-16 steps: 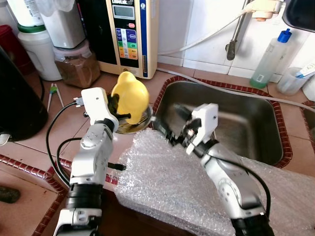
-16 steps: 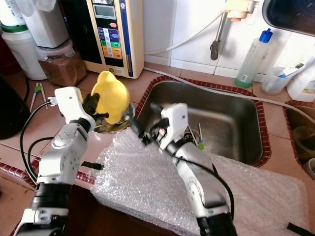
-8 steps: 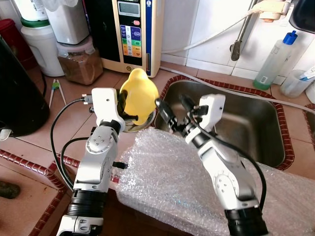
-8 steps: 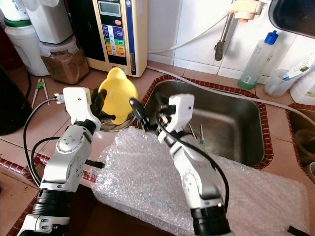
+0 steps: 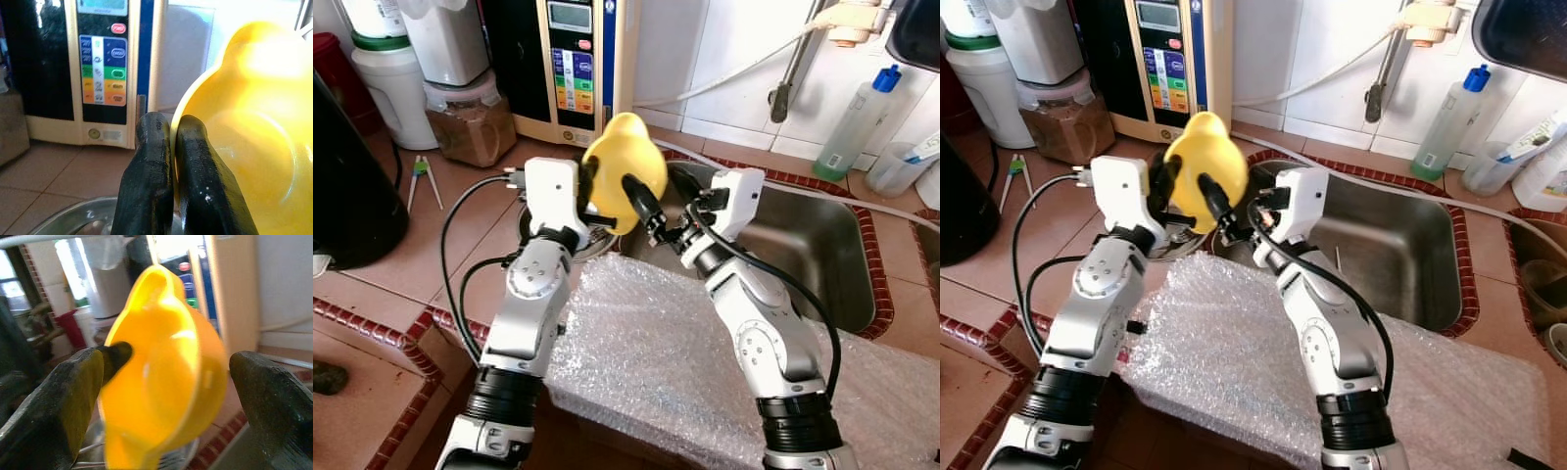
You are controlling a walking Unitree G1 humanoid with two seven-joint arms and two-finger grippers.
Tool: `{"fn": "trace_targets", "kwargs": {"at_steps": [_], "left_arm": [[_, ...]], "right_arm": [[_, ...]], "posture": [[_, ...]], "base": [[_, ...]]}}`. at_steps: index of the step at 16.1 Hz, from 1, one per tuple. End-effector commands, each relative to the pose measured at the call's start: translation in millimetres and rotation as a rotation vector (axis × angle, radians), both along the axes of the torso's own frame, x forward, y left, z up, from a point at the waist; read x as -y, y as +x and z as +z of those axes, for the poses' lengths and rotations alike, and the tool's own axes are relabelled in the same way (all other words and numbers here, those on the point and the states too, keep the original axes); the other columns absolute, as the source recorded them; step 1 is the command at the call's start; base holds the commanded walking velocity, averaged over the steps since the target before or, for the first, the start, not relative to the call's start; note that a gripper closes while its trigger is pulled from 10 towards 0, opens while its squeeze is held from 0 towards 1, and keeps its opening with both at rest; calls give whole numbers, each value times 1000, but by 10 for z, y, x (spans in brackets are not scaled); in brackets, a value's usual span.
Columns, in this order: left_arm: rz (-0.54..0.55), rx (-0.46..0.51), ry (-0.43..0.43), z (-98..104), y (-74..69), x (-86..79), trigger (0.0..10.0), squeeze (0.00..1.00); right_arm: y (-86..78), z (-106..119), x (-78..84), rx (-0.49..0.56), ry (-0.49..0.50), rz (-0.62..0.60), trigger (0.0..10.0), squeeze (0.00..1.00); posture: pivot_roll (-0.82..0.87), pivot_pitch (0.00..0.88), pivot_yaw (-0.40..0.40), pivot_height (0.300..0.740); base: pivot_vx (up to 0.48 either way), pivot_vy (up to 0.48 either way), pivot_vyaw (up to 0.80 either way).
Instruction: Kitchen organization
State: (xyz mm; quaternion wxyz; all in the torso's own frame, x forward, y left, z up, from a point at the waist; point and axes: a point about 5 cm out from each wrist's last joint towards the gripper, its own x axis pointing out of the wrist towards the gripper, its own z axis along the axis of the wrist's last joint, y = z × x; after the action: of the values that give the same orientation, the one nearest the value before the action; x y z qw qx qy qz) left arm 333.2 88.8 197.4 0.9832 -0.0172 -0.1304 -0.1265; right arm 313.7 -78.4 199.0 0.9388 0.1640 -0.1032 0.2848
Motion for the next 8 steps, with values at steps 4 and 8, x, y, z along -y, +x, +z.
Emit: {"fn": "trace_targets", "kwargs": {"at_steps": [4,8], "left_arm": [[-31,35,11,41,11,54,0,0],[-70,64,-12,118,18,64,0,0]], "right_arm": [[54,44,70,9,-3,-70,0,0],[49,58,117,16,-2,-106,0,0]], "posture": [[25,28,-23,740],[-12,52,5,740]], "base": [[0,0,0],[0,0,0]]}}
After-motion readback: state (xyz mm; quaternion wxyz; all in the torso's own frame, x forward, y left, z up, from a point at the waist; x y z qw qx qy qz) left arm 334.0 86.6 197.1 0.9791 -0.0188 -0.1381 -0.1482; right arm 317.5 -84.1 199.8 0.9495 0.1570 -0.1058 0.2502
